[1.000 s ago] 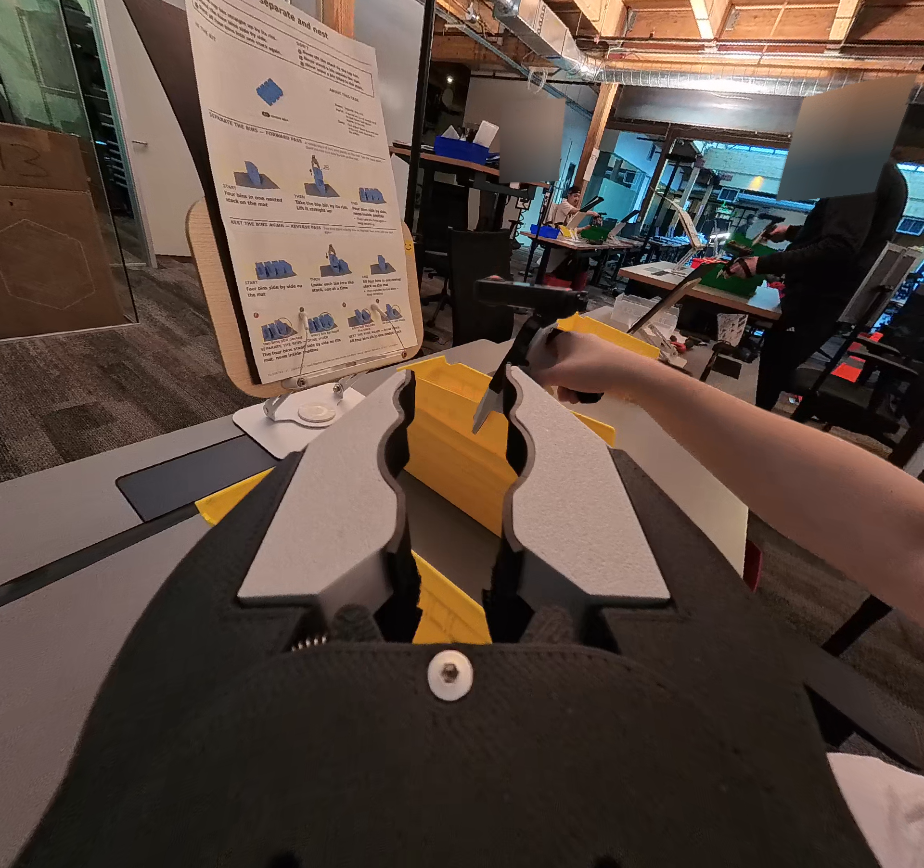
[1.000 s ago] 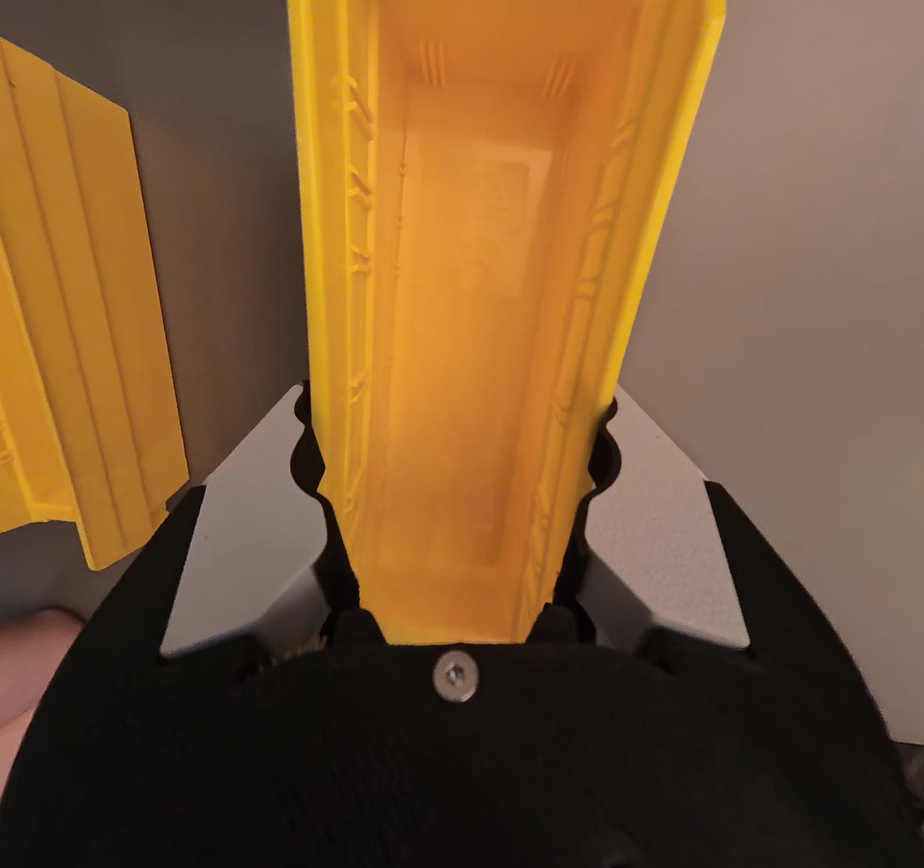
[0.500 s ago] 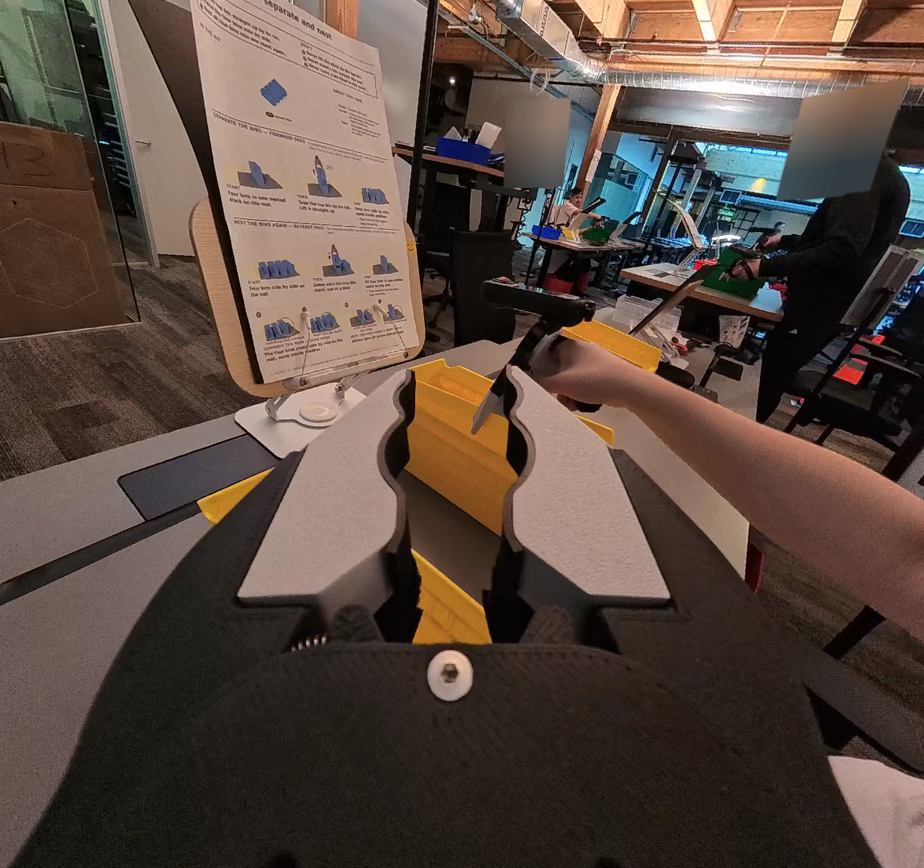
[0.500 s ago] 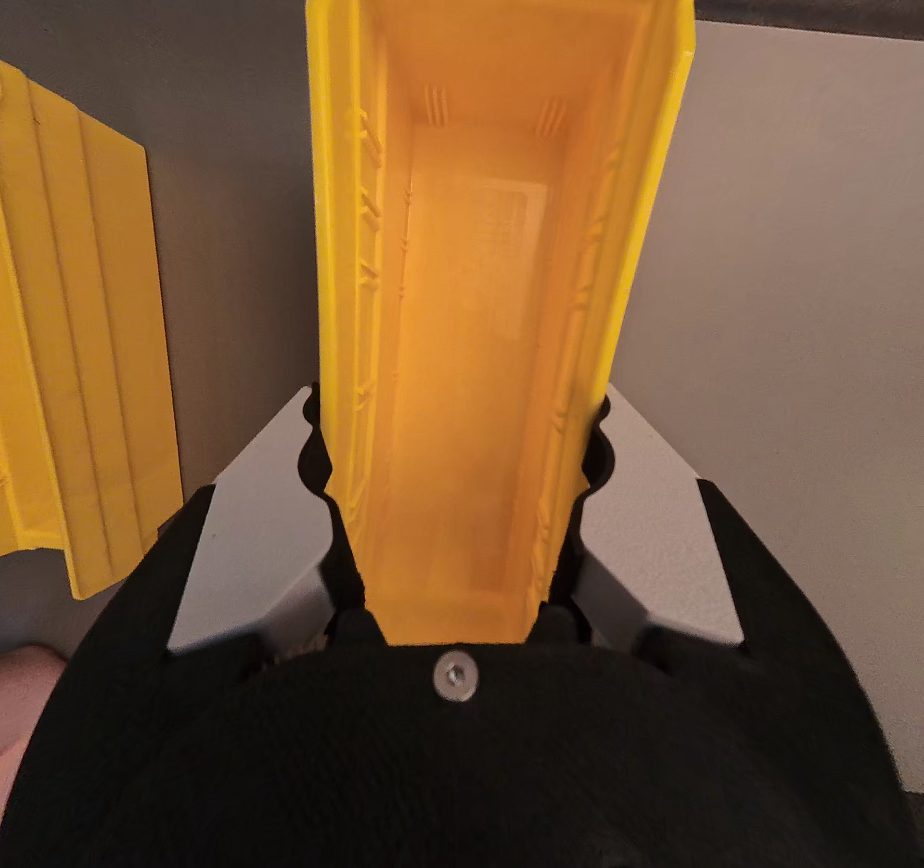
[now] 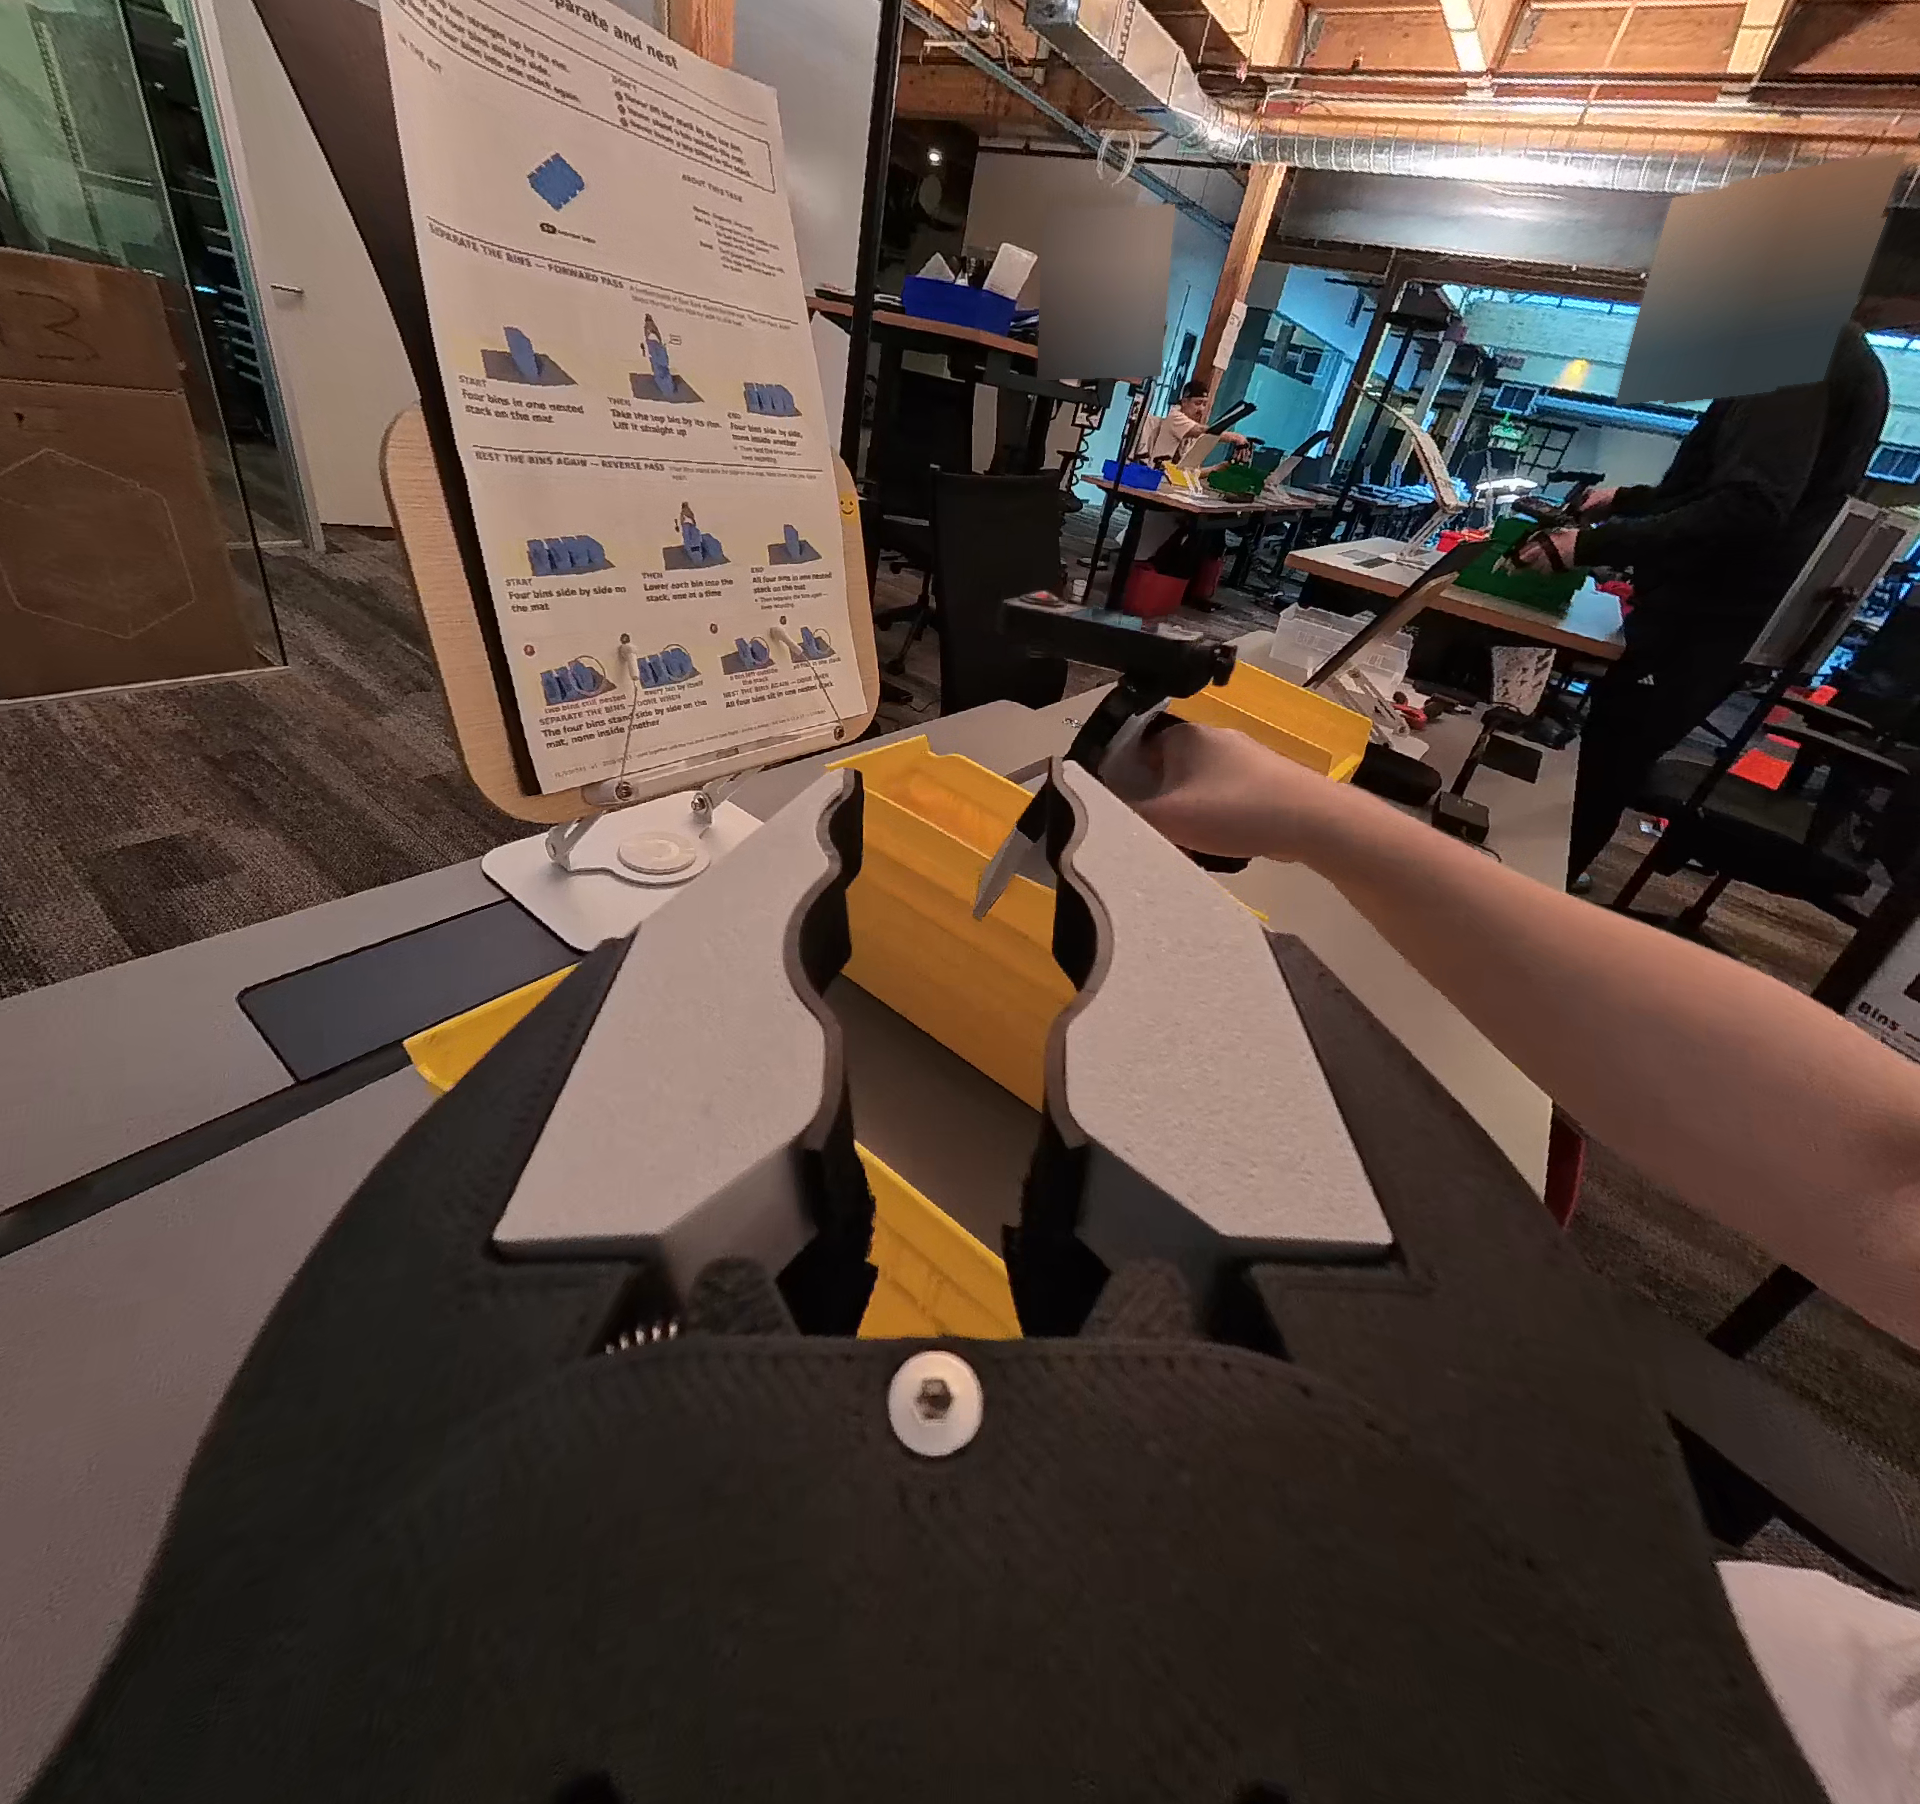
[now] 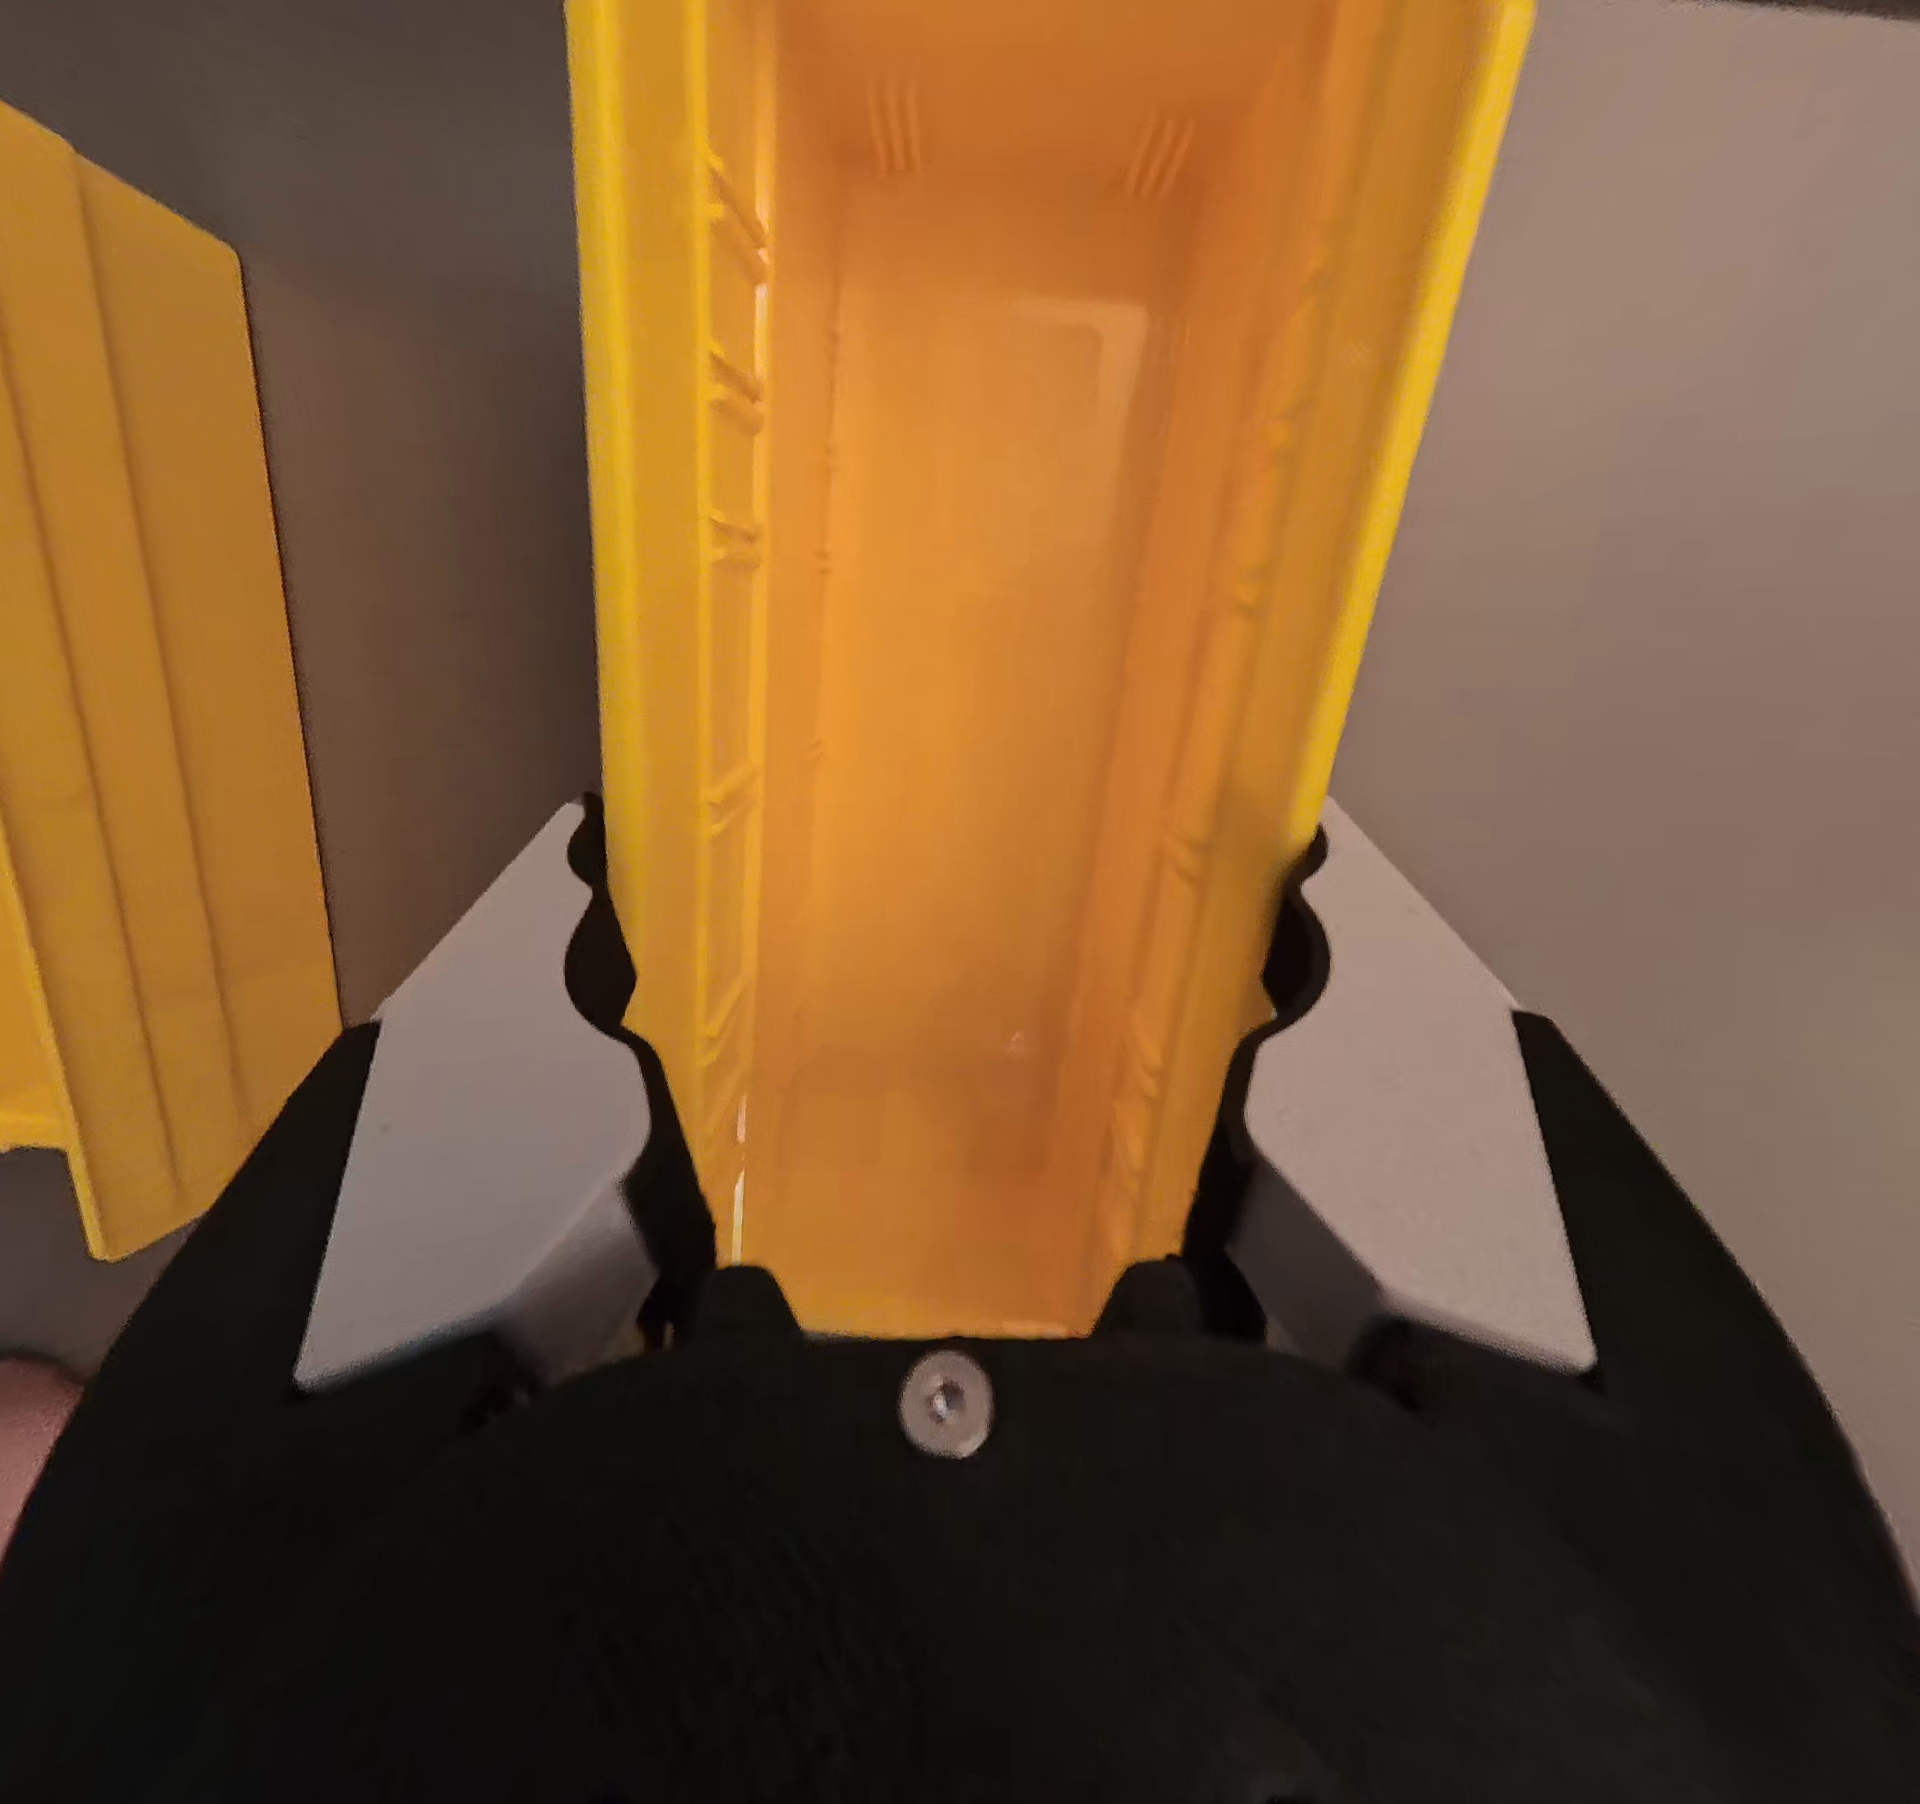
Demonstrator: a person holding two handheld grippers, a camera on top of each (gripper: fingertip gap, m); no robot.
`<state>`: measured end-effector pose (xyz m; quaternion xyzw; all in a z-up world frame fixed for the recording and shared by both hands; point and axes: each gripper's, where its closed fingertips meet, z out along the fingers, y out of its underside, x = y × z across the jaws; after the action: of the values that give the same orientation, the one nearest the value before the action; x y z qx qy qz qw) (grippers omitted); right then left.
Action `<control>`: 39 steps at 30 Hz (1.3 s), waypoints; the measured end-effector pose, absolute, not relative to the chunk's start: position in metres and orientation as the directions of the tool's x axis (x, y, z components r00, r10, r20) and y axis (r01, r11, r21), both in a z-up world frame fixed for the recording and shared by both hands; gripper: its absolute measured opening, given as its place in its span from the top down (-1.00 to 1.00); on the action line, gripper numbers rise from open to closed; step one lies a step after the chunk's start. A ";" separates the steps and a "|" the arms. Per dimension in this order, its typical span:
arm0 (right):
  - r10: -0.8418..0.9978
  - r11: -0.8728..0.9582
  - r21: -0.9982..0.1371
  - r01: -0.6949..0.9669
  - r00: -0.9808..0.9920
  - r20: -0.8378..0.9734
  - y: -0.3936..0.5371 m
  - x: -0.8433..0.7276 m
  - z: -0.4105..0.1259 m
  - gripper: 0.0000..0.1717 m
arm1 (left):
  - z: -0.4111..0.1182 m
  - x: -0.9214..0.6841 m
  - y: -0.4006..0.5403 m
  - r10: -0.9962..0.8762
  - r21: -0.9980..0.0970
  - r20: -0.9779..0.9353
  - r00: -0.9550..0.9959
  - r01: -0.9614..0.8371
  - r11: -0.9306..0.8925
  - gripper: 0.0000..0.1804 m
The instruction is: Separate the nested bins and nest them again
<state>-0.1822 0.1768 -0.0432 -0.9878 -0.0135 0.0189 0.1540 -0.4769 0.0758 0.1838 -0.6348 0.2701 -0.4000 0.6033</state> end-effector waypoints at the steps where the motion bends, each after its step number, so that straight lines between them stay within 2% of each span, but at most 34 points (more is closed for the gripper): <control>1: 0.045 -0.956 -0.293 0.032 0.998 -0.037 0.175 -0.184 -0.043 -0.48 | 0.184 -0.477 0.076 -0.825 -0.982 0.182 0.536 0.139 -0.127 0.62; 4: 0.084 -0.944 -0.321 0.071 0.996 -0.026 0.177 -0.183 -0.031 -0.46 | 0.183 -0.478 0.078 -0.821 -0.982 0.185 0.540 0.139 -0.129 0.62; 9: 0.165 -0.871 -0.475 0.124 0.985 -0.045 0.183 -0.186 0.017 -0.40 | 0.176 -0.476 0.089 -0.798 -0.980 0.199 0.569 0.132 -0.150 0.55; 12: 0.244 -0.765 -0.617 0.186 0.970 -0.010 0.186 -0.181 0.053 -0.36 | 0.168 -0.472 0.099 -0.776 -0.978 0.209 0.595 0.114 -0.176 0.44; 14: 0.301 -0.620 -0.753 0.223 0.953 0.035 0.189 -0.175 0.087 -0.33 | 0.162 -0.468 0.107 -0.754 -0.976 0.212 0.621 0.101 -0.191 0.31; 17: 0.341 -0.284 -0.932 0.224 0.932 0.120 0.181 -0.158 0.144 -0.32 | 0.147 -0.462 0.120 -0.723 -0.977 0.189 0.664 0.051 -0.209 0.07; 20: 0.344 -0.037 -0.987 0.157 0.929 0.135 0.161 -0.131 0.172 -0.38 | 0.116 -0.451 0.132 -0.680 -0.968 0.123 0.723 -0.064 -0.242 -0.27; 22: 0.404 0.058 -0.994 0.088 0.909 0.103 0.150 -0.120 0.176 -0.41 | 0.080 -0.441 0.136 -0.643 -0.933 0.103 0.759 -0.150 -0.326 -0.40; 23: 0.429 0.044 -0.998 0.053 0.901 0.066 0.148 -0.114 0.172 -0.41 | 0.062 -0.439 0.138 -0.626 -0.910 0.096 0.774 -0.187 -0.371 -0.43; 25: 0.458 0.007 -1.000 0.019 0.889 0.020 0.148 -0.101 0.163 -0.41 | 0.036 -0.435 0.143 -0.598 -0.864 0.097 0.796 -0.231 -0.447 -0.28; 26: 0.464 0.007 -1.000 0.017 0.886 0.018 0.148 -0.095 0.161 -0.41 | 0.029 -0.432 0.148 -0.589 -0.846 0.109 0.800 -0.237 -0.478 -0.30; 30: 0.403 -0.010 -0.999 0.051 0.914 0.042 0.155 -0.052 0.147 -0.40 | -0.003 -0.429 0.157 -0.520 -0.675 0.133 0.844 -0.307 -0.671 -0.53; 32: 0.262 -0.069 -0.993 0.096 0.962 0.075 0.167 -0.012 0.132 -0.37 | -0.018 -0.431 0.160 -0.482 -0.573 0.101 0.870 -0.346 -0.743 -0.64; 36: -0.094 -0.214 -0.965 0.148 0.981 0.172 0.186 0.078 0.094 -0.31 | -0.045 -0.425 0.154 -0.425 -0.462 0.111 0.899 -0.332 -0.822 -0.65; 39: -0.165 -0.310 -0.925 0.221 0.945 0.282 0.197 0.108 0.073 -0.31 | -0.058 -0.429 0.157 -0.385 -0.411 0.050 0.922 -0.332 -0.849 -0.70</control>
<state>0.1081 0.1972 0.0734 -0.7925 -0.0176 -0.1646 0.5869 -0.4286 0.1574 -0.0577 -0.9593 0.1869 -0.0651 0.2016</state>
